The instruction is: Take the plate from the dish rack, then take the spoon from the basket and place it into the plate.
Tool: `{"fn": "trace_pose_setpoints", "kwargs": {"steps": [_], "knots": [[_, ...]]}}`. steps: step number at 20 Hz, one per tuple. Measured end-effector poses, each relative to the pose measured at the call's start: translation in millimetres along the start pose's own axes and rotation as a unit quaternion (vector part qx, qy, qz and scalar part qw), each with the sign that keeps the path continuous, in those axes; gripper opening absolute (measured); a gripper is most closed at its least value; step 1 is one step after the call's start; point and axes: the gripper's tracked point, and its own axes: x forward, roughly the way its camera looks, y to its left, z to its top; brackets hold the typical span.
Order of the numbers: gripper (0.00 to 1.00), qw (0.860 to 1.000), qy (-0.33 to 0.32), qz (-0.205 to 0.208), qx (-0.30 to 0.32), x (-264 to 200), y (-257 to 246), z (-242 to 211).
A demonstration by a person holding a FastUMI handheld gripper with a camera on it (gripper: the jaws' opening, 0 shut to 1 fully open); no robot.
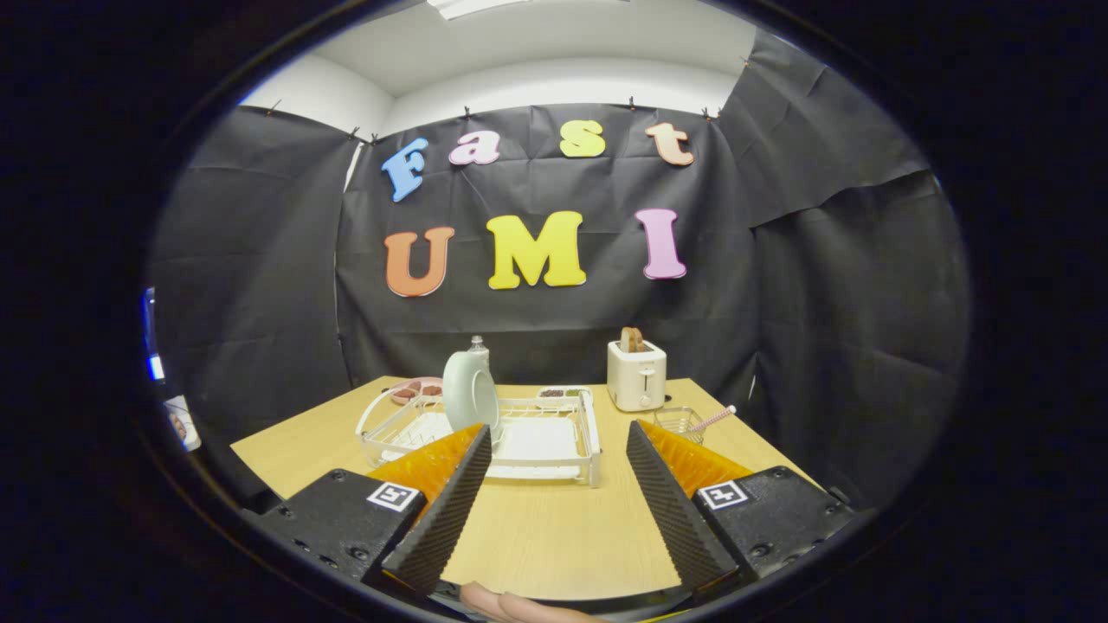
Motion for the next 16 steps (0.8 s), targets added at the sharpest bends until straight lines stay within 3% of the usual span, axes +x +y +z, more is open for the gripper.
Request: {"fn": "trace_pose_setpoints", "kwargs": {"steps": [8,13,16], "knots": [[1.0,0.999,0.04,0.036,0.008,30.3,43.8,41.9],[1.0,0.994,0.088,0.052,-0.031,86.8,93.5,78.6],[1.0,0.986,0.154,0.054,-0.035,135.5,121.2,90.7]]}}
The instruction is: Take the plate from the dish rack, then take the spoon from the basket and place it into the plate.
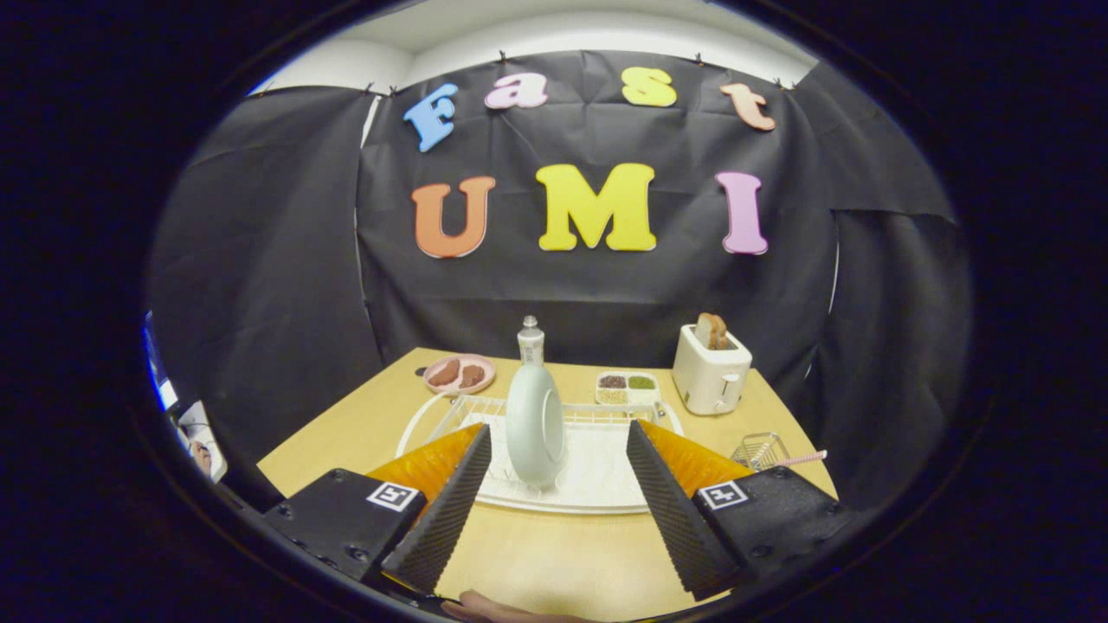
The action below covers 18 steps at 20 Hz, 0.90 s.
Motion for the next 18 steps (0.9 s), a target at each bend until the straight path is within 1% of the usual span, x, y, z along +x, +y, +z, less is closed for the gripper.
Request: {"fn": "trace_pose_setpoints", "kwargs": {"steps": [3,4,5,6,8,10,11,12,14,15,18], "knots": [[1.0,0.997,0.065,0.018,0.025,41.1,22.9,27.9],[0.99,0.996,0.088,0.02,0.022,53.6,27.1,32.0],[0.95,0.994,0.11,0.02,0.019,70.2,31.2,38.4],[0.93,0.99,0.139,0.024,0.012,83.1,38.0,37.9],[0.89,0.977,0.211,0.024,0.004,109.0,49.0,28.6],[0.87,0.963,0.268,0.004,0.011,129.4,53.2,24.7],[0.86,0.959,0.284,-0.006,0.01,139.6,53.8,26.0],[0.85,0.954,0.298,-0.026,0.004,146.6,49.5,27.9],[0.72,0.948,0.311,-0.073,-0.012,158.8,39.4,34.3],[0.66,0.945,0.316,-0.088,-0.019,164.4,39.1,35.7],[0.59,0.932,0.343,-0.116,-0.023,175.9,40.4,33.1]]}}
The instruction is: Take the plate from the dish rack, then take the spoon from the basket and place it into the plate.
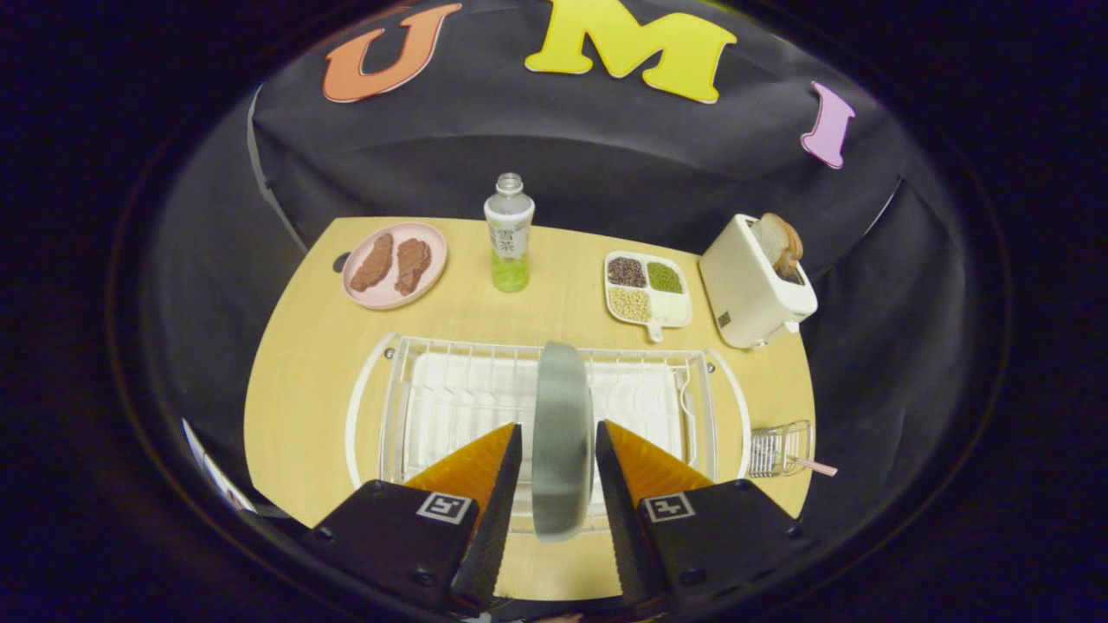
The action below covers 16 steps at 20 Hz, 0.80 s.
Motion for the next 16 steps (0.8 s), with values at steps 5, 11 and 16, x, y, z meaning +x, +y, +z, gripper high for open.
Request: {"fn": "trace_pose_setpoints", "kwargs": {"steps": [5,11,16], "knots": [[0.45,0.998,0.01,-0.061,-0.009,16.6,-9.8,3.5],[0.26,0.991,0.002,-0.137,-0.006,12.9,-36.4,-6.4],[0.16,0.979,-0.024,-0.199,0.03,-2.0,-71.3,-5.9]]}}
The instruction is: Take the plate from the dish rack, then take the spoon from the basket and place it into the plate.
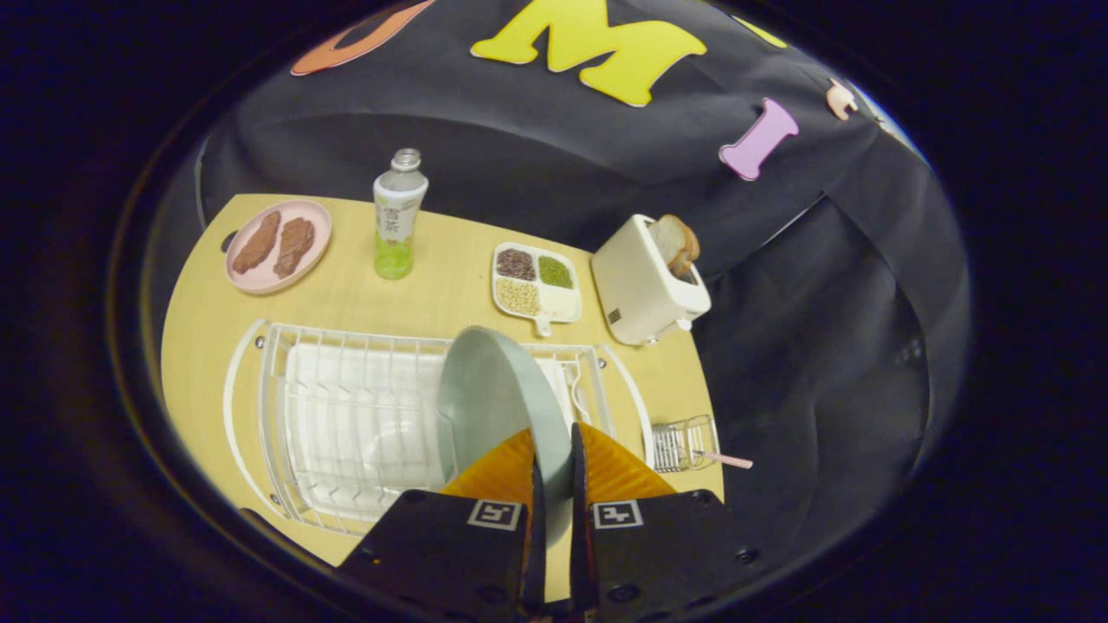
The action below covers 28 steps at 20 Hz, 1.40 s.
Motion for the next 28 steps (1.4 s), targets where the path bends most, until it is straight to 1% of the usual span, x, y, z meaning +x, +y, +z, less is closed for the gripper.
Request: {"fn": "trace_pose_setpoints", "kwargs": {"steps": [3,5,6,7,10,13,15,18,20,21,23,25,26,28], "knots": [[0.15,1.0,-0.01,-0.017,0.013,-3.0,-11.4,-0.5],[0.15,0.998,-0.035,-0.04,0.02,-8.9,-22.7,3.6],[0.15,0.998,-0.047,-0.046,0.014,-14.7,-26.6,4.1],[0.15,0.998,-0.056,-0.04,0.007,-20.5,-27.5,3.0],[0.15,0.997,-0.079,-0.003,0.003,-37.6,-34.1,-7.6],[0.15,0.992,-0.117,0.036,0.005,-57.0,-50.1,-32.1],[0.15,0.988,-0.137,0.065,0.018,-61.9,-62.9,-60.1],[0.14,0.98,-0.151,0.123,0.031,-62.7,-73.8,-114.5],[0.14,0.975,-0.167,0.148,0.022,-53.5,-78.0,-150.2],[0.14,0.972,-0.166,0.162,0.031,-47.1,-74.4,-171.8],[0.15,0.967,-0.148,0.203,0.04,-29.5,-61.8,-212.0],[0.14,0.96,-0.125,0.24,0.065,-12.9,-52.2,-242.6],[0.14,0.959,-0.126,0.243,0.075,-3.7,-53.6,-250.5],[0.14,0.959,-0.128,0.234,0.094,15.2,-60.0,-263.5]]}}
